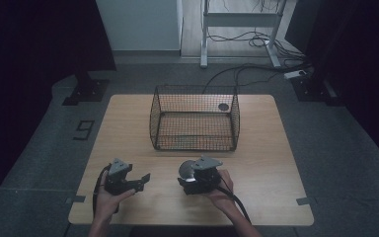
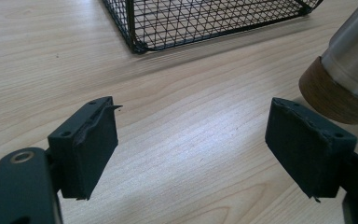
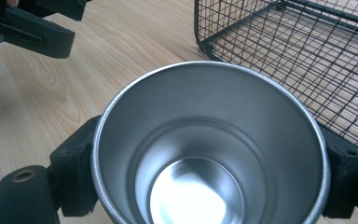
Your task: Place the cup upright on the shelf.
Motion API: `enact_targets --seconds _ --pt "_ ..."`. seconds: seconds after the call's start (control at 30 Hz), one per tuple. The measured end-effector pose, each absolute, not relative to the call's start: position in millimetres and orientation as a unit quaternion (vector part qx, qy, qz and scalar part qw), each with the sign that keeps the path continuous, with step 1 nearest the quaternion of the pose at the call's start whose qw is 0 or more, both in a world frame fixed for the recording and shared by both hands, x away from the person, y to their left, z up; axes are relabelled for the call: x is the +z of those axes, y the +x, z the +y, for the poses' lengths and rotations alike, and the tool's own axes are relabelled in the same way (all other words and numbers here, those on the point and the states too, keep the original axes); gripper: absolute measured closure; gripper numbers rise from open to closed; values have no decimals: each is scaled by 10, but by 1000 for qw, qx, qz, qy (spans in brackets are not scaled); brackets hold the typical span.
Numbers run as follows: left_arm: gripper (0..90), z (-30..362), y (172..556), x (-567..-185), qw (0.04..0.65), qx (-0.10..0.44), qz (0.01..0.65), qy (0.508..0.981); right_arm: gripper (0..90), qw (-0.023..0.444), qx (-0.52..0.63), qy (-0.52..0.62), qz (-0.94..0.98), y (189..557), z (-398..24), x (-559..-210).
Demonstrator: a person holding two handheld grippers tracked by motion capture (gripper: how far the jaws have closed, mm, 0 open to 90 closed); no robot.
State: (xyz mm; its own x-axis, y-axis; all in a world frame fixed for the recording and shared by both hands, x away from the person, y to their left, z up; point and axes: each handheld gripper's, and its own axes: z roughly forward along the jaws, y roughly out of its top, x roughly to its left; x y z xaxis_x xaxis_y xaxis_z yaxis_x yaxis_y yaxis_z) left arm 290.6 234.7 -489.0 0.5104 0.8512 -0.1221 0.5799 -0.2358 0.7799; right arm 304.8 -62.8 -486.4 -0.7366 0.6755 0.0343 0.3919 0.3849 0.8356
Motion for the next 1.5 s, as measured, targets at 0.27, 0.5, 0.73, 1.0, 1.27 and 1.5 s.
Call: enact_targets --seconds 0.27,0.5,0.73,1.0,1.27,1.5 --pt "170 2369 2902 -4879 409 168 468 765 142 164 459 319 813 3072 -618 -4695" --pt "170 2373 2901 -4875 409 168 468 765 142 163 470 315 809 3100 -624 -4522" --pt "170 2374 2903 -4879 410 167 469 764 142 166 475 307 808 3143 -627 -4365" --pt "170 2381 2904 -4879 411 167 470 763 142 168 480 304 805 3179 -621 -4242" --pt "171 2385 2910 -4887 410 165 470 764 143 170 484 298 805 3250 -600 -4096" --pt "170 2390 2907 -4881 410 165 470 764 143 166 488 298 803 3335 -566 -3978"
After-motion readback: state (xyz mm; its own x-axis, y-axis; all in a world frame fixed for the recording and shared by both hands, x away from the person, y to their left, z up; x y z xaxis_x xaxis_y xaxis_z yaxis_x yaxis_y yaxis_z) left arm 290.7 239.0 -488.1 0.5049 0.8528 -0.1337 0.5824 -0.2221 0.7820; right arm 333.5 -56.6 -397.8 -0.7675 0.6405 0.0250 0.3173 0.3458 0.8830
